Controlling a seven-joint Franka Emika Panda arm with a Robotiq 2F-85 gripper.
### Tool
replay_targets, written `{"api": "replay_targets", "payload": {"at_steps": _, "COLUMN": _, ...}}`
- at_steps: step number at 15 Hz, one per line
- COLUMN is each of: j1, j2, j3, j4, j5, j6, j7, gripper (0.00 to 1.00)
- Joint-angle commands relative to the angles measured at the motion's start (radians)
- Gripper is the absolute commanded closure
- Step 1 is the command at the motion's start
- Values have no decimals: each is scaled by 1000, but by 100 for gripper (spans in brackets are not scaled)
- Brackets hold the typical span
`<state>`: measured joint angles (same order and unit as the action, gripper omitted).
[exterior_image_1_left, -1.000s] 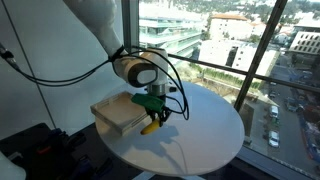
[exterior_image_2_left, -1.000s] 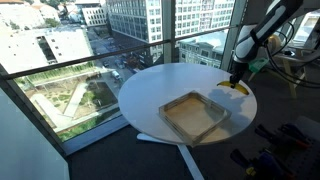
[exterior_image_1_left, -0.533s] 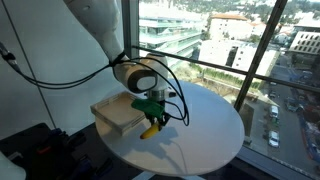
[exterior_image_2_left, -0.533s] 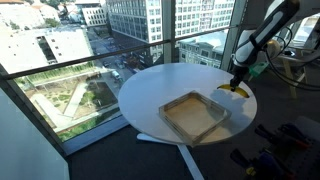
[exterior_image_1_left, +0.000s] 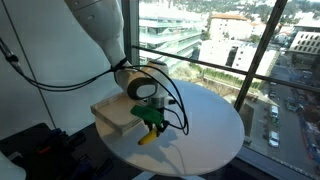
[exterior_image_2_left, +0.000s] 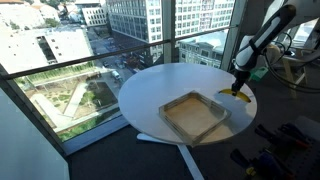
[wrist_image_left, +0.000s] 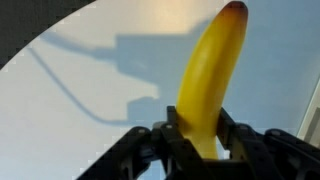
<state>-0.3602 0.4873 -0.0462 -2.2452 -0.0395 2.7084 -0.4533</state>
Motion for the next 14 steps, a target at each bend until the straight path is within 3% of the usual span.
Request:
{"api": "replay_targets", "payload": {"at_steps": 1, "j1": -40, "j2": 24, "j3": 30, "j4": 11, "j5": 34, "j6": 9, "j7": -52, "gripper": 84}}
{"api": "replay_targets", "payload": {"at_steps": 14, "j1": -57, "j2": 67, "j3": 34, "j4": 16, "j5": 22, "j6": 28, "j7": -62, "gripper": 84}}
